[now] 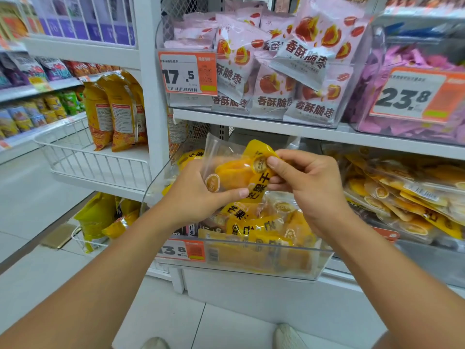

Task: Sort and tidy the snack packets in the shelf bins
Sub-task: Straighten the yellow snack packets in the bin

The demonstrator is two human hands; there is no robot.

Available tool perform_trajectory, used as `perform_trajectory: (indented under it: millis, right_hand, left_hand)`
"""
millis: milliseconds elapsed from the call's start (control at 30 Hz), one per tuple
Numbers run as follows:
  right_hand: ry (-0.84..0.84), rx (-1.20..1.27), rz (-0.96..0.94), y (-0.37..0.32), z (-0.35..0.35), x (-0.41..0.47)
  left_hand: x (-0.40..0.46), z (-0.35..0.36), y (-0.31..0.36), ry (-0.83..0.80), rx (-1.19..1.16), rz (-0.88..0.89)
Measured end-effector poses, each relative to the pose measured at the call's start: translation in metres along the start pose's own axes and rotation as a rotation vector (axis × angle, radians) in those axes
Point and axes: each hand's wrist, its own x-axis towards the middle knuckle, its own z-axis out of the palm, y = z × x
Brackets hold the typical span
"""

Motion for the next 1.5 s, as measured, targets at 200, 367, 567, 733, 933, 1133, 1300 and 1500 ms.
perform_trajectory:
  millis: [200,367,567,733,933,1133,1300,1500]
  right_hand:
    - [-0.150,0.252,0.148,0.006,0.034,0.011]
    - [-0.279,0.046,0.118,0.013,0.056,0.028]
    - [-0.127,-0.858,-0.066,0.031,0.024,0.040]
    - [-0.076,-1.320,-0.026,0.026,-0.014,0.041]
    - [-0.217,-1.465,0.161,0.029,-0.022,0.045]
    - [-0.353,-1.278,0.152,0.026,-0.020,0.045]
    - [-0.504,-1.484,0.069,0.021,-0.013,0.030]
    - [-0.633,-1.494,0.091,0.010,-0.013,0.024]
  left_hand:
    - [-0.001,-0.008,0.009,0.211,0.011,0.055]
    - [-0.004,-0.046,-0.005,0.309,0.539,0.419]
    - [0.000,-0.066,-0.051,0.198,0.790,0.133]
    - [0.009,-0.064,-0.059,0.042,0.986,0.020]
    - [0.003,-0.070,-0.058,-0.034,0.755,-0.128]
    - [0.003,-0.060,-0.044,-0.035,0.857,-0.111]
    - [0.012,-0.037,-0.025,-0.058,0.921,0.076]
    - [0.011,-0.021,-0.011,-0.398,1.078,0.122]
